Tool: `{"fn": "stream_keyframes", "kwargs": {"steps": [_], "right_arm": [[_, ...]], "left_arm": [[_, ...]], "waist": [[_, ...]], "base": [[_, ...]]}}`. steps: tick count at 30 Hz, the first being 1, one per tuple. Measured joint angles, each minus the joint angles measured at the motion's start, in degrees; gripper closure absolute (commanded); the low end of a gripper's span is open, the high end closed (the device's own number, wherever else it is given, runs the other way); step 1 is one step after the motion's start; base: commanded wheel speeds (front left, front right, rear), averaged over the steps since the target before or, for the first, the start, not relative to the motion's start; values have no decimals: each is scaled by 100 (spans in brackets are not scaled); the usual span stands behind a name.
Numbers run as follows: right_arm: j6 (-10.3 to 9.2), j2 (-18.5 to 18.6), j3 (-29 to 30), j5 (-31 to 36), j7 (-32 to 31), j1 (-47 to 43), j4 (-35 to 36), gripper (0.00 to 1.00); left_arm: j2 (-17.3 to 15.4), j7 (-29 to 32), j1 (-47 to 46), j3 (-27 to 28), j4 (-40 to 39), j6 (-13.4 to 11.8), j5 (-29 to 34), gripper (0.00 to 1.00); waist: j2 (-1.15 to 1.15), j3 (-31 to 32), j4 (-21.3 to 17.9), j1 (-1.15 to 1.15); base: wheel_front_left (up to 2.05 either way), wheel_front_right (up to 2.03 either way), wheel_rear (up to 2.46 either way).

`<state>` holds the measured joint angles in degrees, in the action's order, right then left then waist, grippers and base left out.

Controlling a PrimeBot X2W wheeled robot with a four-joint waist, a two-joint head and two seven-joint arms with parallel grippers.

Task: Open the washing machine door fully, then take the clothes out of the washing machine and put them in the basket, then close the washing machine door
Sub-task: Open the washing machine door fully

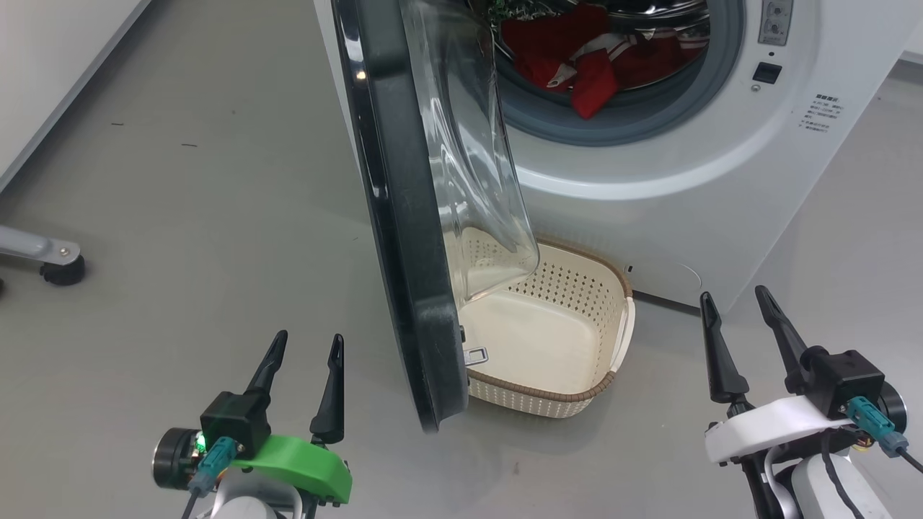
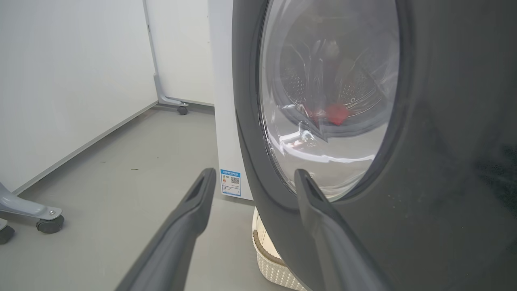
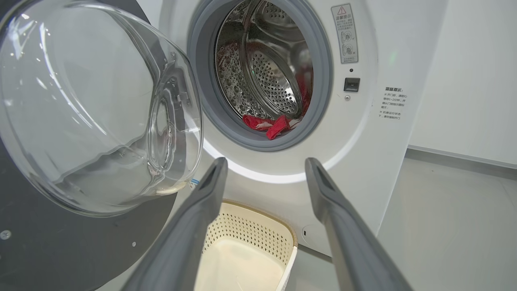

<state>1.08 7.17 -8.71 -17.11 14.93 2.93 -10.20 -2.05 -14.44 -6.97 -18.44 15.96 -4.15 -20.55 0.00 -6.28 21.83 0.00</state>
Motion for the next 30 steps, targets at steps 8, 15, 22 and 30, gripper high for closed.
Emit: {"fn": "stream_keyframes", "kwargs": {"steps": [8,15,22,30], "right_arm": [[87,-81,103,78,0,-19,-73,0],[138,-152,178,164,0,-98,-141,0],[188,-179,270,267,0,-107,-172,0],[237,-219,357,315,0,-110,-186,0]], "left_arm": [[0,0,0,-3,5,0,0,0],[0,0,0,0,-24,0,57,100],[-1,0,-16,197,-426,-3,183,100],[-8,-1,-375,532,-1475,-18,472,100]], "waist": [[0,15,12,0],[0,11,27,0],[0,5,51,0],[0,14,79,0]], "base": [[0,0,0],[0,0,0],[0,0,0],[0,0,0]]}}
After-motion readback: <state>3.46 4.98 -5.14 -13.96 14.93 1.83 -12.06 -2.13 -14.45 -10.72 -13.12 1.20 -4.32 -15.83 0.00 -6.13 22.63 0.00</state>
